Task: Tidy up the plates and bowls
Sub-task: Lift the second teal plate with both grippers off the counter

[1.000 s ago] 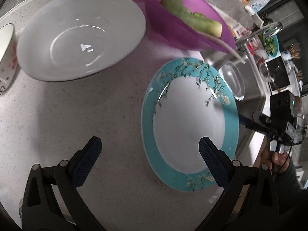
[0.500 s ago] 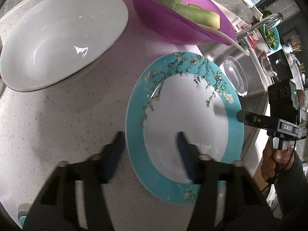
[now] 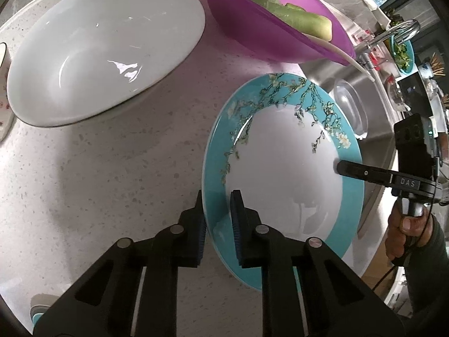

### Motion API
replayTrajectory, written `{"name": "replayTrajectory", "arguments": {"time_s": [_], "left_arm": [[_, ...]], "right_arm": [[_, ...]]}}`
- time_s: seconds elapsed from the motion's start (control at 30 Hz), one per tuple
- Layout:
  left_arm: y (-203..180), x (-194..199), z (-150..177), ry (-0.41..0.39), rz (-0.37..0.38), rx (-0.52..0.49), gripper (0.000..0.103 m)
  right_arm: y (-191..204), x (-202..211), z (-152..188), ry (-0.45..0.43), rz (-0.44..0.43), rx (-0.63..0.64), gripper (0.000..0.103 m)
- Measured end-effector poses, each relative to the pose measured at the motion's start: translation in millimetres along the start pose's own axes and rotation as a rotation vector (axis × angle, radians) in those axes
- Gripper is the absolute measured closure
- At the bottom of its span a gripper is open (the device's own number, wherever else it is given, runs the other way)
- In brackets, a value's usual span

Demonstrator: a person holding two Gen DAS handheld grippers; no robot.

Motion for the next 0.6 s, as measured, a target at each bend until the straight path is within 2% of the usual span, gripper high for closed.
{"name": "replayTrajectory", "arguments": {"time_s": [0.6], "left_arm": [[-4.3,13.9,5.3,-0.004,-0.007,0.019,0.089]], "right_arm": [[7.0,7.6,1.9,-0.006,0.005,-0.040,0.095]]}}
Point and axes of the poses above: each gripper's, at about its wrist camera, not at the fingertips, and x roughly against the way its jaws point, y to its left, z to its underside, the point moved 4 cm from there along -x, roughly the way its jaws point, and after that the axes turned 4 degrees about -x, right-handed, at the moved point
